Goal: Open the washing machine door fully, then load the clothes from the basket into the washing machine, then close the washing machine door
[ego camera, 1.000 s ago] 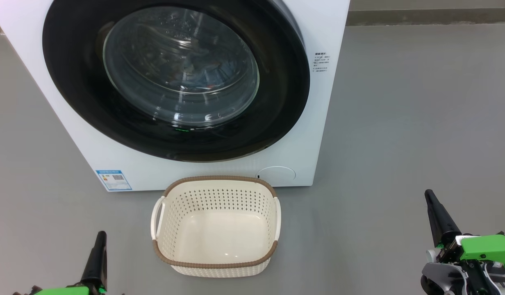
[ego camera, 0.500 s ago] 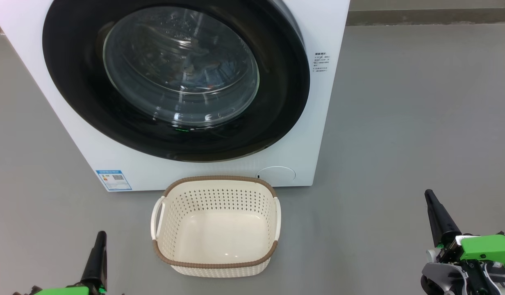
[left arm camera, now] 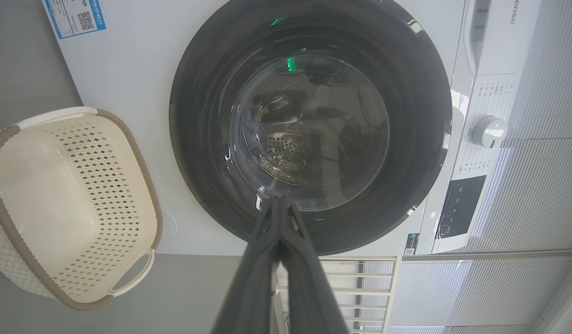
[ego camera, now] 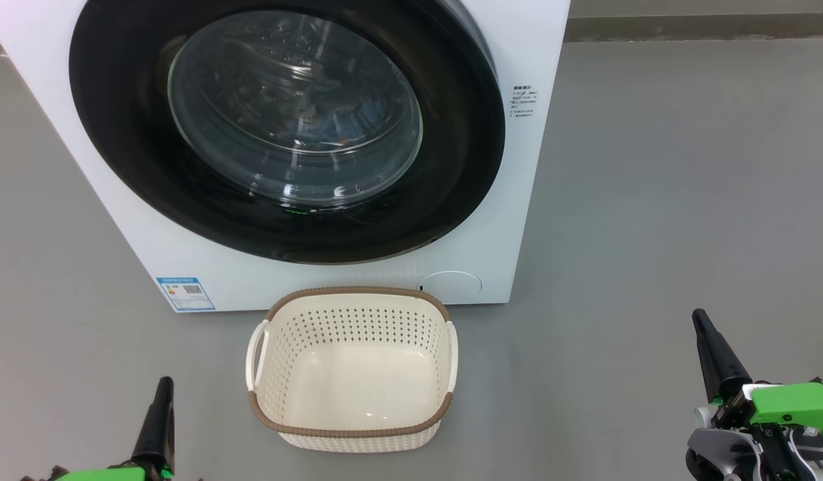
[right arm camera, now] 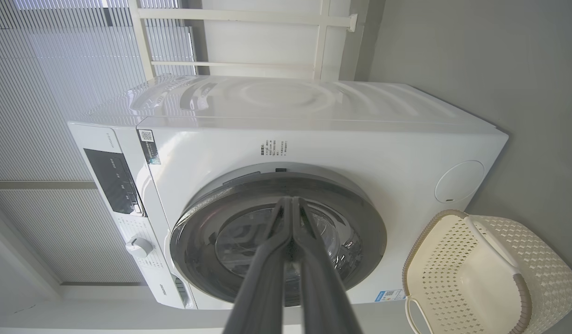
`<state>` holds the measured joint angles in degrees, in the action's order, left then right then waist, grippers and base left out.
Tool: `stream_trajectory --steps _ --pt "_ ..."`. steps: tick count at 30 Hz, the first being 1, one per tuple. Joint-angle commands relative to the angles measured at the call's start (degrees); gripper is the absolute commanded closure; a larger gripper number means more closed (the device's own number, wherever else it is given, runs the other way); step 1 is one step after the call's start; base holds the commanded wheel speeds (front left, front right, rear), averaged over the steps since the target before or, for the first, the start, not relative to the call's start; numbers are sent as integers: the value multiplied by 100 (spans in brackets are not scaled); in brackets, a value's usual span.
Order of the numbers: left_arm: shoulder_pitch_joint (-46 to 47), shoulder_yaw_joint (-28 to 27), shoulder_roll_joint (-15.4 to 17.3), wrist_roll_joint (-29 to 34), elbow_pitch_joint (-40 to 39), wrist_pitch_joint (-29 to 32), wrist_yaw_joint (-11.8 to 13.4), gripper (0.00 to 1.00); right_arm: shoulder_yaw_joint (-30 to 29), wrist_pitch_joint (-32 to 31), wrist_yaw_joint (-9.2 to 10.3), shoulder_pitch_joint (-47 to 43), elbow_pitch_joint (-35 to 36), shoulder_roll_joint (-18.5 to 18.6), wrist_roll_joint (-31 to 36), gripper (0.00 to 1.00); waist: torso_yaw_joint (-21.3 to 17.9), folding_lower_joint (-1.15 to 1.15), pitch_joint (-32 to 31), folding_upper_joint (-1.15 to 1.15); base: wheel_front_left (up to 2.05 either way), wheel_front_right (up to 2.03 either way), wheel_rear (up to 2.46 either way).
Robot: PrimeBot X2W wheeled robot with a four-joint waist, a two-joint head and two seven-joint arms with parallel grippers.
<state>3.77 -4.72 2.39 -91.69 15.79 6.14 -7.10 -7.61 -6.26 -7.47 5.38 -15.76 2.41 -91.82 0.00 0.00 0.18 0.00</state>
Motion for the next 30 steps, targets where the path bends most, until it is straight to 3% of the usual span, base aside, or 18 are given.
stream_trajectory --steps 1,30 --pt "243 -186 50 -43 -173 40 -38 100 104 -27 -2 81 173 47 -31 100 0 0 0 0 0 0 0" --pt "243 -186 49 -42 -174 40 -38 100 106 -25 -2 81 174 47 -33 100 0 0 0 0 0 0 0"
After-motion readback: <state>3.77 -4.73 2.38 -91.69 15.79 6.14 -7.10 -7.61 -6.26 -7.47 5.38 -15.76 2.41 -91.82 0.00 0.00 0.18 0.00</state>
